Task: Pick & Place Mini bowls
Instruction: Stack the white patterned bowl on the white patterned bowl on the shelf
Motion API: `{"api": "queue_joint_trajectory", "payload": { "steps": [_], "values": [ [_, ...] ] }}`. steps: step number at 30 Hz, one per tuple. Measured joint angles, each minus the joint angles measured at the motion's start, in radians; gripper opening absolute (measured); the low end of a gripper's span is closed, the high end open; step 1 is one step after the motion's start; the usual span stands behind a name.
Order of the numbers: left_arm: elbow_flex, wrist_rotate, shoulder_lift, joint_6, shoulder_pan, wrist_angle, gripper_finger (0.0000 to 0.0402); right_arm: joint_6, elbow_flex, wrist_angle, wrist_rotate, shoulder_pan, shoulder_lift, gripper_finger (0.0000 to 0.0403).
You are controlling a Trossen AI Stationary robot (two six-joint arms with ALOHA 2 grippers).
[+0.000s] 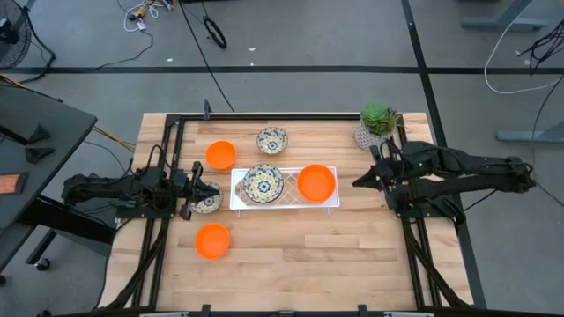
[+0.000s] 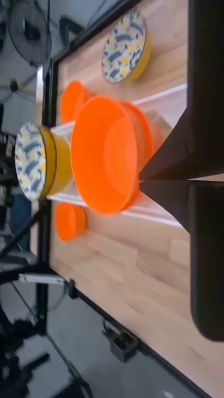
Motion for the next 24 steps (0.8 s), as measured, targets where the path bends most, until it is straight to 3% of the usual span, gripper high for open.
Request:
{"api": "queue_joint_trajectory", "payload": {
  "steps": [8,15,24],
  "values": [
    [0.0,0.0,0.0,0.0,0.0,0.0,0.0023,0.04,-0.082,0.139,0.074,0.029,-0.104,0.0001],
    [0.0,0.0,0.0,0.0,0.0,0.0,0.0023,0.106,-0.183,0.246,0.071,0.03,-0.199,0.0],
    [0.0,0.0,0.0,0.0,0.0,0.0,0.0023,0.096,-0.275,0.256,0.058,0.03,-0.324,0.0]
  ]
}}
